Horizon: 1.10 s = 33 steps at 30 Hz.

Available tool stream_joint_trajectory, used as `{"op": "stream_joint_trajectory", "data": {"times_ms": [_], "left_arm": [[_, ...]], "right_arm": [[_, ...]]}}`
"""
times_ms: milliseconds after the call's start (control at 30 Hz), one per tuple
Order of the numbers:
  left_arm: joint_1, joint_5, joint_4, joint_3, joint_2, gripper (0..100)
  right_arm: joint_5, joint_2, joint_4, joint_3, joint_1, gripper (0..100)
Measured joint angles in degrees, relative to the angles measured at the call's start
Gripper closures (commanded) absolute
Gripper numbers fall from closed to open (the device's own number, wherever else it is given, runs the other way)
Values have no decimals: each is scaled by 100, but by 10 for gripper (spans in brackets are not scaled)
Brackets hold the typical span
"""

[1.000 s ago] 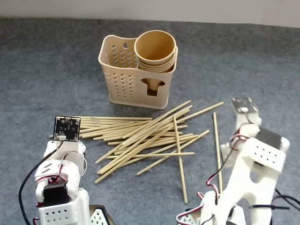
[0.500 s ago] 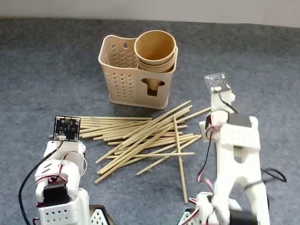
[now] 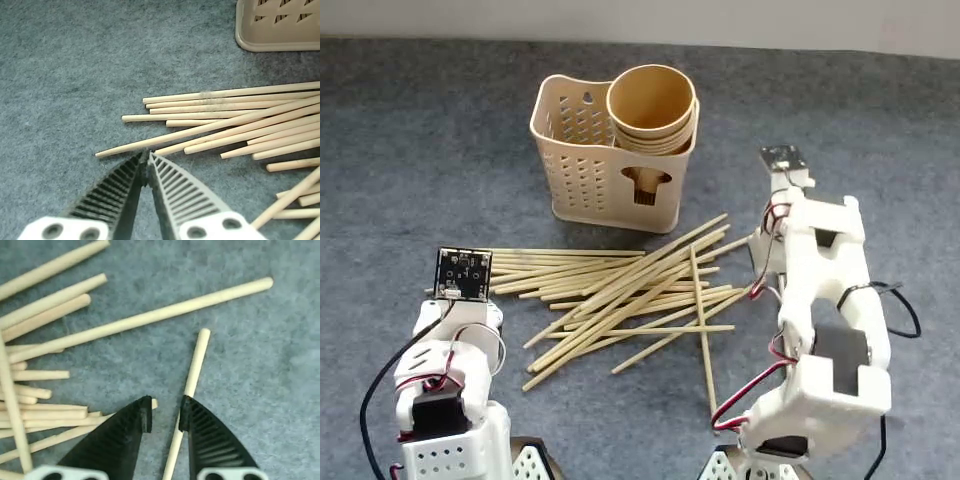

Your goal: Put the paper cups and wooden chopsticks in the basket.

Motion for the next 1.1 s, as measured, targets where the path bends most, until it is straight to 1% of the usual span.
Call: {"op": "stream_joint_trajectory", "data": {"times_ms": [200,367,467,533,633,733,933,1100], "left_arm": [[0,0,0,0,0,995],[0,0,0,0,0,995],[0,0,0,0,0,995],[0,0,0,0,0,995],[0,0,0,0,0,995],[0,0,0,9,0,995],[0,0,0,35,0,995],[0,0,0,35,0,995]], "right_arm": [[0,141,0,-220,193,899],[0,141,-9,-220,158,899],[0,264,-229,-229,167,903],[0,527,-378,-229,167,923],[0,818,-448,-273,211,998],[0,870,-501,-343,255,992],[-9,782,-343,-360,343,992],[-9,62,70,-185,387,992]]}}
